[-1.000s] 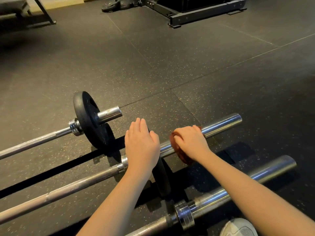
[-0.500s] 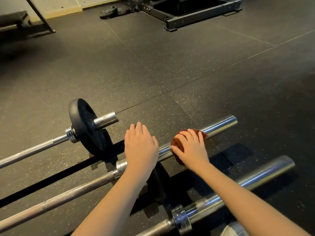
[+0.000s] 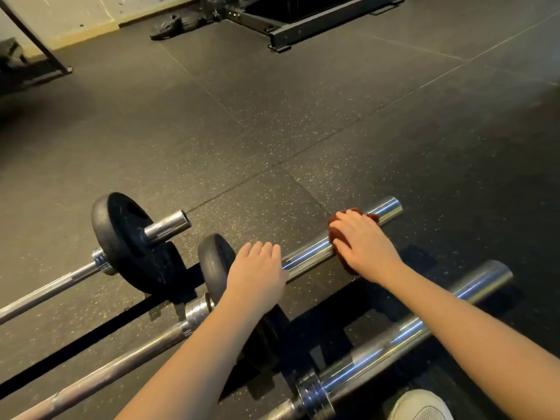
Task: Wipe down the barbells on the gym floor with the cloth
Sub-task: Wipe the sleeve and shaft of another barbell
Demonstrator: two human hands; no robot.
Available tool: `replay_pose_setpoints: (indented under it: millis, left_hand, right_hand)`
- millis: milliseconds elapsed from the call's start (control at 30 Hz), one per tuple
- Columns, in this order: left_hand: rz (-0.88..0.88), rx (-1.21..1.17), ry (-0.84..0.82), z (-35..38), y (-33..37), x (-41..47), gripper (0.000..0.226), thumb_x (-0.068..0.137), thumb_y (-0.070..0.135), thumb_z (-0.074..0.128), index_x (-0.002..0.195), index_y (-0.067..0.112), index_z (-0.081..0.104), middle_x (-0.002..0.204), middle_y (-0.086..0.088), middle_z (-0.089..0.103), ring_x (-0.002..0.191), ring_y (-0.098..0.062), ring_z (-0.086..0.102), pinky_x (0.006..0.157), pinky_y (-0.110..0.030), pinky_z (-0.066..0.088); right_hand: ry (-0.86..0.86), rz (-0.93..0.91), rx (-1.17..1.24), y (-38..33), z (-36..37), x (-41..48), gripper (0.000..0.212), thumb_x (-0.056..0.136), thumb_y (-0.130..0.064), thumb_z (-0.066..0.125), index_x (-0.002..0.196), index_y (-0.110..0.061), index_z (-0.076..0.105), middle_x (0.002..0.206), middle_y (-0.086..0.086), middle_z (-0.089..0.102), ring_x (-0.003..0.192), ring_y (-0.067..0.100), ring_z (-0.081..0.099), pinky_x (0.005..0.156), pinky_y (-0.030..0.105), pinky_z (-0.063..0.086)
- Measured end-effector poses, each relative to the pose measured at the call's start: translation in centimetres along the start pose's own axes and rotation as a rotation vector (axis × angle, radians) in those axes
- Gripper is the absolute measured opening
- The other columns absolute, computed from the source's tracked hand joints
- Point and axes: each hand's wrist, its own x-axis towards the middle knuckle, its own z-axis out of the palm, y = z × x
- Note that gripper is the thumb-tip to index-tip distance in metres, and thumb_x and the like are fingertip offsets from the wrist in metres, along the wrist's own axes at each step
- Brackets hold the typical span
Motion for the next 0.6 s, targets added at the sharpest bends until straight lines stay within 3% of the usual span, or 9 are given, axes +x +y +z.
replay_pose_setpoints:
  millis: [67,133,300,400,500,600]
  left_hand:
    - [0.057,-0.137,-0.08,0.5,1.0,0.7,0.047,0.102,0.043,0.033,0.139,0.013,0.035,0.138,-0.003,0.044,0.127,-0.023,0.042,0.105,-0.036,0.031]
    - [0.082,-0.194,-0.136,0.9,1.9,1.2,0.058,0.102,0.043,0.034,0.148,0.011,0.023,0.151,-0.006,0.03,0.136,-0.026,0.033,0.11,-0.037,0.029]
    - [0.106,-0.207,-0.127,1.3,2.6,2.3,0.07,0.102,0.043,0.033,0.154,0.012,-0.002,0.162,-0.007,-0.002,0.148,-0.024,0.009,0.119,-0.036,0.013]
    - [0.12,-0.235,-0.097,1.9,2.5,2.4,0.07,0.103,0.042,0.034,0.154,0.012,-0.005,0.162,-0.006,-0.006,0.148,-0.023,0.004,0.12,-0.034,0.009]
    - [0.117,-0.268,-0.075,2.4,2.5,2.5,0.07,0.103,0.04,0.034,0.154,0.012,-0.005,0.162,-0.006,-0.006,0.149,-0.023,0.003,0.119,-0.034,0.009]
    - [0.116,-0.284,-0.073,2.4,2.5,2.6,0.069,0.103,0.041,0.034,0.154,0.013,-0.004,0.162,-0.006,-0.005,0.149,-0.023,0.004,0.119,-0.033,0.009]
  right_hand:
    - [0.099,0.213,0.034,0.7,-0.2,0.5,0.038,0.101,-0.029,0.043,0.136,-0.017,0.048,0.152,0.003,0.038,0.146,0.019,0.023,0.121,0.04,0.016]
    - [0.168,0.334,0.078,-0.7,0.6,0.6,0.039,0.102,-0.027,0.04,0.138,-0.014,0.047,0.155,0.004,0.033,0.148,0.022,0.016,0.121,0.042,0.012]
    - [0.038,0.063,0.024,1.1,0.5,-1.1,0.042,0.1,-0.03,0.045,0.141,-0.02,0.043,0.154,-0.001,0.033,0.148,0.017,0.016,0.119,0.035,0.008]
    - [0.074,0.215,0.024,4.4,-1.2,0.9,0.039,0.1,-0.028,0.045,0.137,-0.016,0.048,0.152,0.004,0.038,0.146,0.02,0.021,0.121,0.04,0.016]
    - [0.169,0.403,0.071,3.4,-0.6,1.8,0.04,0.102,-0.026,0.041,0.139,-0.011,0.046,0.155,0.008,0.033,0.148,0.024,0.016,0.121,0.044,0.015]
    - [0.171,0.308,0.104,1.1,0.9,0.2,0.038,0.102,-0.026,0.043,0.137,-0.013,0.049,0.154,0.004,0.034,0.148,0.022,0.015,0.121,0.042,0.012]
